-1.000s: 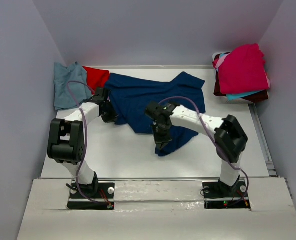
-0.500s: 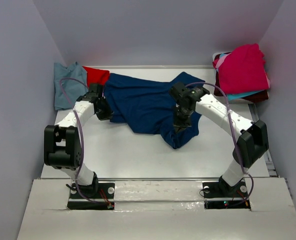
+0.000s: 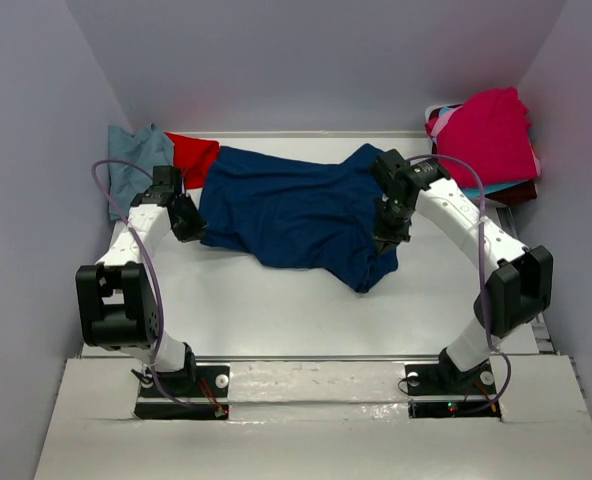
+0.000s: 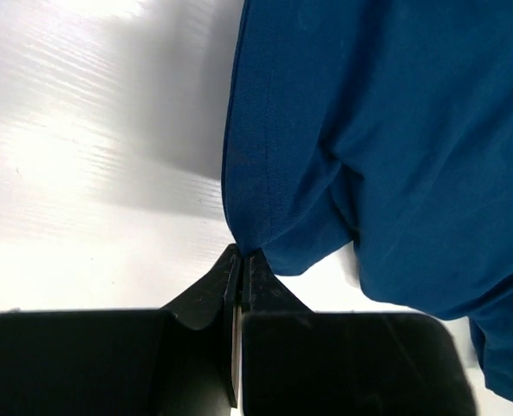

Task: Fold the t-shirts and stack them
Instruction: Flatten the tshirt out

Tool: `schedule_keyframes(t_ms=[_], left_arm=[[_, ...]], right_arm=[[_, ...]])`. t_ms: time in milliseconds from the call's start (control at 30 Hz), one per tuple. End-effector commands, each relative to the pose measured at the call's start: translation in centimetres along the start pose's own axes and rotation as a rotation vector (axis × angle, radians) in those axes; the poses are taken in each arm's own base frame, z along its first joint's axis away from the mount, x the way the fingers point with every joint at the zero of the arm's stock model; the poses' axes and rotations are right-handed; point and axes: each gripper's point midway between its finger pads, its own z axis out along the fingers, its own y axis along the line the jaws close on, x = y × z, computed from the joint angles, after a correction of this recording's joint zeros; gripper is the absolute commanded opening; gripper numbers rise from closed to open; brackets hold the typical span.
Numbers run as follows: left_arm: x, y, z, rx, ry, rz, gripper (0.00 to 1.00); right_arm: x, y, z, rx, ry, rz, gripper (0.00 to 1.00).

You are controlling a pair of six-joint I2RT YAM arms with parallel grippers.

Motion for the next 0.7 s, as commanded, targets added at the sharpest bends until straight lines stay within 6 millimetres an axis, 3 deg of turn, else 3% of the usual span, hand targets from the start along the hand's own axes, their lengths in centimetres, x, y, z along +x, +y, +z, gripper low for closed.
schedule_keyframes(t_ms=[0,333,667], left_arm=[[-1.0,0.1,-2.0,0.006,-0.038,0.008,0.06],[-1.8,2.8,-3.2,-0.065,-0.067,-0.057,0.06],[-1.0,4.2,-3.9,-0.059,-0.066,-0.132,0.06]], right_arm=[[-1.6,-2.0,-2.9,0.006,-0.08,0.015,0.07],[-3.6,-6.0,-4.9,0.042,-0.118,0.074,0.07],[-3.4,-7.2,-5.4,0.046,-0.105,0.072,0.07]])
